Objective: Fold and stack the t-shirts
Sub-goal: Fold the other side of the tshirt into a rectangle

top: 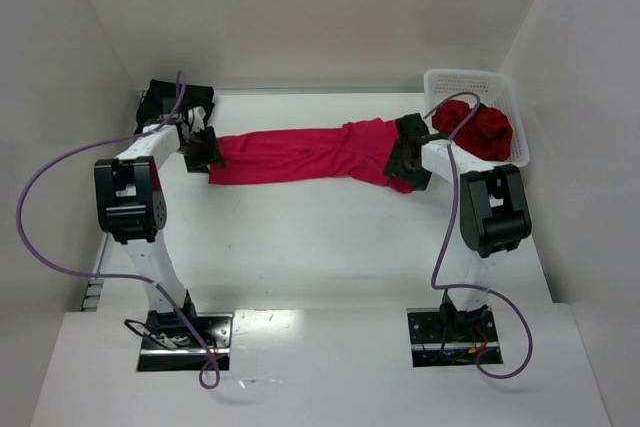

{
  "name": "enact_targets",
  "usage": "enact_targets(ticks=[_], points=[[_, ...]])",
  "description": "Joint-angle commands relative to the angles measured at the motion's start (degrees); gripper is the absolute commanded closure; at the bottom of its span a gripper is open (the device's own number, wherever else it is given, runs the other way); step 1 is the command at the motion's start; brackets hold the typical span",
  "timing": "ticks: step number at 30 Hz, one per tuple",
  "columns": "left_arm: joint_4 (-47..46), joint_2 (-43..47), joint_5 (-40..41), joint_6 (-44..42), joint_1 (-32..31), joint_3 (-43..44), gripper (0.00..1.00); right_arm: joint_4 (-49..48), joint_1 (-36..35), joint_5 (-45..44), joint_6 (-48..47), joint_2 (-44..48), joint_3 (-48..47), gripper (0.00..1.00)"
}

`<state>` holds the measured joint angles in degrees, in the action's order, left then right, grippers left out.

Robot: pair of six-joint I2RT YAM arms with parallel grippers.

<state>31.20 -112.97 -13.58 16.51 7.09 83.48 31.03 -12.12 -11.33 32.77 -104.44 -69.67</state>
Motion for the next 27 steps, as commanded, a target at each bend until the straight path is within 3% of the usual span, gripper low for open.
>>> enact_targets(ticks=[1, 5, 9, 10, 13, 15, 19, 27], points=[[-0.45, -1.20, 3.90, -1.13, -0.93, 2.21, 0.40, -2.81, -0.19, 0.96, 0.45, -0.67, 1.11, 0.24], [0.88, -1.73, 12.08, -1.84, -3.49, 2.21, 0.44, -3.34, -0.89, -0.44, -0.07, -1.99, 0.06, 0.34], [1.49, -2.26, 15.59, -0.79, -3.49, 2.21, 0.62, -3.96, -1.42, -1.76, -0.08, -3.83, -1.25, 0.56], [2.10, -2.78, 18.13, -0.78, -3.49, 2.21, 0.74, -3.96, -1.42, -1.76, -0.08, -4.36, -1.26, 0.65], [2.11, -2.78, 21.31, -0.78, -3.49, 1.51, 0.82, -3.96, -1.42, -3.07, -0.61, -4.37, -1.26, 0.72], [2.63, -2.78, 23.33, -0.78, -3.49, 0.46, 0.89, -3.43, -1.42, -4.05, -0.61, -4.37, -1.26, 0.73], [3.16, -2.78, 30.27, -0.78, -3.49, -0.68, 0.93, -2.20, -1.42, -6.60, -1.22, -3.75, -1.26, 0.75], [3.16, -2.26, 29.59, -1.40, -2.43, -1.22, 0.94, -1.58, -1.42, -8.71, -1.75, -2.61, -1.26, 0.73]])
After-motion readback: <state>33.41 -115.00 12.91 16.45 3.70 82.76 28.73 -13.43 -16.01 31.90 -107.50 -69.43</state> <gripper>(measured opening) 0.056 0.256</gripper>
